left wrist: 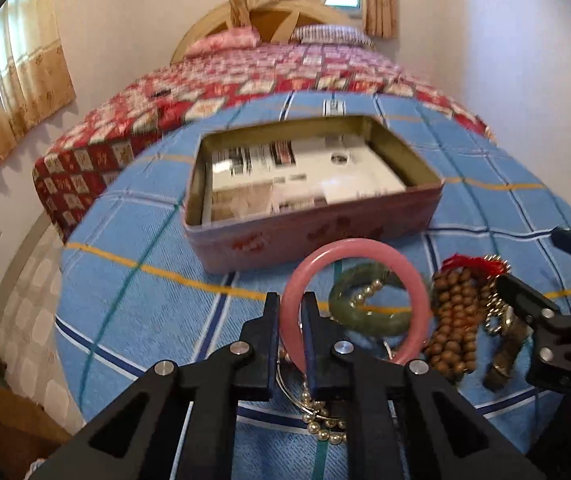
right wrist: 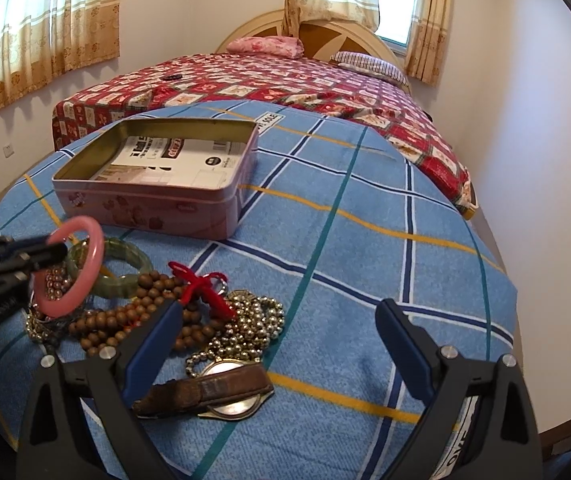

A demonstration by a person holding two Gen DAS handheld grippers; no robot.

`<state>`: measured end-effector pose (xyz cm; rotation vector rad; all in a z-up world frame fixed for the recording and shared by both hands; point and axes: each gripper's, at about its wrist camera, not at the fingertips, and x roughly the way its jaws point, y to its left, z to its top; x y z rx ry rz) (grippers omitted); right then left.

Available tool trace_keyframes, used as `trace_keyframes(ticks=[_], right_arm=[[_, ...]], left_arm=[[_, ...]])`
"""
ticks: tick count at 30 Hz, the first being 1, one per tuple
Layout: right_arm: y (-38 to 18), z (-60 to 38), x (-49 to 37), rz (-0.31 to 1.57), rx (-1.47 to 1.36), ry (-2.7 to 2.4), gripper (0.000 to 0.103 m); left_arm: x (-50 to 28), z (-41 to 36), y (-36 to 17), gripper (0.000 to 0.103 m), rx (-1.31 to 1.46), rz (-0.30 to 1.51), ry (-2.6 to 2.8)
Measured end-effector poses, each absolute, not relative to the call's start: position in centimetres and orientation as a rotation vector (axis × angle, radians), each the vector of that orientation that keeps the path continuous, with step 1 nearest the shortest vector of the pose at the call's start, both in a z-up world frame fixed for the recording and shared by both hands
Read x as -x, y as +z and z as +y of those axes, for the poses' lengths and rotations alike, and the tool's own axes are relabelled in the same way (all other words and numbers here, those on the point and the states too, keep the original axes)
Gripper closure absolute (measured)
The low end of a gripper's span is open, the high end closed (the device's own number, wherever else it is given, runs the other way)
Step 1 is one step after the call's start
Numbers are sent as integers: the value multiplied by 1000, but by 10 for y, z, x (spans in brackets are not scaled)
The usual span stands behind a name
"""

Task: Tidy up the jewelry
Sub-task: 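Grasp the pink bangle with the left gripper while the right gripper grasps the red tassel charm, then carry the pink bangle and red tassel charm with both grippers into the pink tin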

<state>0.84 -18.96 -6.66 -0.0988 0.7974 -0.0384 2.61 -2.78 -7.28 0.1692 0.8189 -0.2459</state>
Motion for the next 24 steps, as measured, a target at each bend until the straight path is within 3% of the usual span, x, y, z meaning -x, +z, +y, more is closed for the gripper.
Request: trace_keyframes(ticks=[12,18,20,22,24], right_arm=[[-71,-178,-18,798,112,70,28],[-74,-168,-28,804,127,139,55],[-76,-168,-29,815,120,154,78],[-79,-167,-29,822,118,172,92],[-77,-168,-26,810,108,183,95]], left_arm=[[-32,-17,-71,93,-139,814,-250],[-33,-14,-73,93,-137,817,-246],[-34,-14,-73,93,-137,817,-246],[-33,-12,-71,93,-129,815,-248],[-33,-11,-67,93,-123,807,-249]])
